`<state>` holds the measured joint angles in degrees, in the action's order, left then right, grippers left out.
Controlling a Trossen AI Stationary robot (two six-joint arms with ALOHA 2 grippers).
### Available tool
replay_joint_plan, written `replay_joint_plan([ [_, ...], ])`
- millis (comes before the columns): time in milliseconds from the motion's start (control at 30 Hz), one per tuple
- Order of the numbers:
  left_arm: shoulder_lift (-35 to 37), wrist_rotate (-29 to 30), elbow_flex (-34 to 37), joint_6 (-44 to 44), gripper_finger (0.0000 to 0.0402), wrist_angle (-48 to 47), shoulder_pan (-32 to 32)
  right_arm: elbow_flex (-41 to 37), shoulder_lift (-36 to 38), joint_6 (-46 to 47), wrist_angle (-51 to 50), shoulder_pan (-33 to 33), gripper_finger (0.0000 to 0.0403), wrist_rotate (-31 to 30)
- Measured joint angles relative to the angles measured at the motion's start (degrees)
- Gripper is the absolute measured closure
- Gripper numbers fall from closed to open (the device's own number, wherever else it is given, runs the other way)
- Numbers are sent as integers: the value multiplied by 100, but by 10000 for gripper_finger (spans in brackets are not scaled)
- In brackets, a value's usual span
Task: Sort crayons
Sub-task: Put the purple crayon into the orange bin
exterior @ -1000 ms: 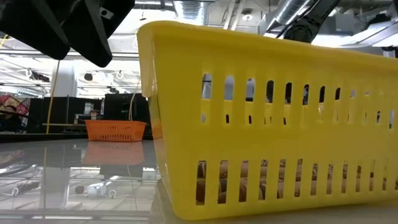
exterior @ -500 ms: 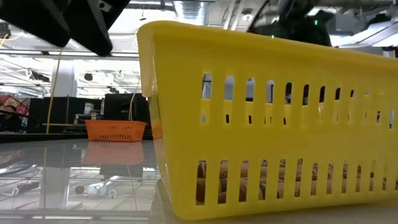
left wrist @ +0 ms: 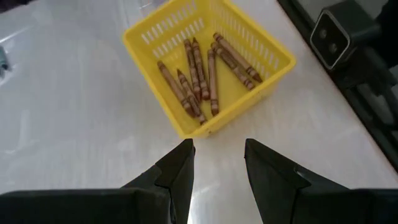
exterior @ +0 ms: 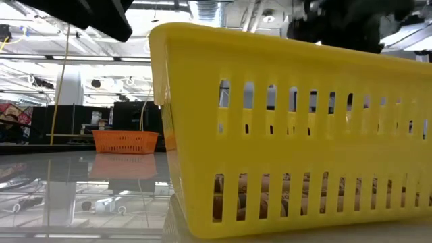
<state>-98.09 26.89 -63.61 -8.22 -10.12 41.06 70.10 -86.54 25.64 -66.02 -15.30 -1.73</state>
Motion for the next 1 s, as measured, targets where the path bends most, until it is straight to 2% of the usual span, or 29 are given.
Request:
replay_joint_plan([
  [367, 64, 235, 2, 146, 269, -13, -20, 276, 0, 628, 906, -969, 403, -660],
  [700, 299, 1545, 2, 566, 269, 155, -146, 276, 0, 246, 2336, -1356, 403, -1422],
  [900, 821, 1546, 2, 1214, 269, 742, -397, 391, 0, -298, 2832, -1446, 403, -1739],
  [1000, 1121, 1281, 2, 1395, 269, 892, -569, 576, 0, -604, 2917, -1514, 403, -2034],
])
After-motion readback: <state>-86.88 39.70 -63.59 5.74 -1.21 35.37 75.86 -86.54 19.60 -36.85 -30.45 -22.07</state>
